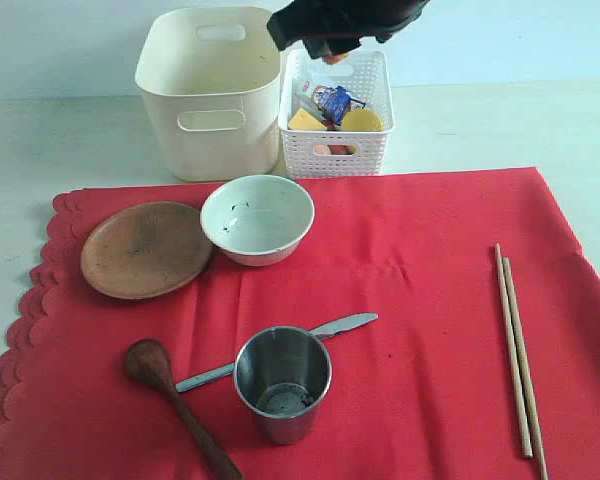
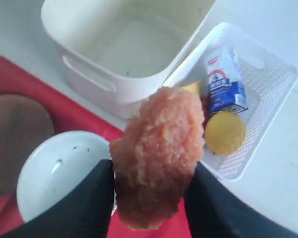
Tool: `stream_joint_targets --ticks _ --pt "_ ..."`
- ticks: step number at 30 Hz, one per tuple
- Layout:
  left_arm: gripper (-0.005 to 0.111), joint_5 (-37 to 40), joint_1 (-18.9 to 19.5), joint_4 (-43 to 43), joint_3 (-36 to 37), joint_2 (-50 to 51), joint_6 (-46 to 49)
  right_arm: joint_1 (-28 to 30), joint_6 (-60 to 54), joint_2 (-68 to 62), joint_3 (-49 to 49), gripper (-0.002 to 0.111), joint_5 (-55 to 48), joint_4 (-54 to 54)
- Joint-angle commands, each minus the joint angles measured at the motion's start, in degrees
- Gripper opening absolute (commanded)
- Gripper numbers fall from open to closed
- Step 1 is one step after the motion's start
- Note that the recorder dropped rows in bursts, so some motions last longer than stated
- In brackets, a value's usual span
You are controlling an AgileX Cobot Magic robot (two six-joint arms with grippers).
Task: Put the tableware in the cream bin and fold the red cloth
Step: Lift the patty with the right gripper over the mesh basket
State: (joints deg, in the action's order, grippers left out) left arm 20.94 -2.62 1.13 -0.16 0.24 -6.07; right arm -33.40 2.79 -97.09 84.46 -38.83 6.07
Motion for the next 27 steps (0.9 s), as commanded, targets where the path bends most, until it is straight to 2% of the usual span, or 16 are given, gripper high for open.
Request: stream_joint_targets --ticks 1,11,27 --pt "0.000 -0.6 0.2 0.3 0.2 -0.2 -0.2 4.2 0.3 0.1 0.0 0.000 6.8 -2.5" --pt "0.000 -0.6 0.2 0.3 0.2 -0.2 -0.2 8.8 -1.4 -6.2 0.0 0.000 14.4 -4.2" --pt "0.000 -0.6 0.2 0.3 0.2 -0.2 -0.2 8.9 -4.8 -19.6 0.0 0.000 24.4 -2.2"
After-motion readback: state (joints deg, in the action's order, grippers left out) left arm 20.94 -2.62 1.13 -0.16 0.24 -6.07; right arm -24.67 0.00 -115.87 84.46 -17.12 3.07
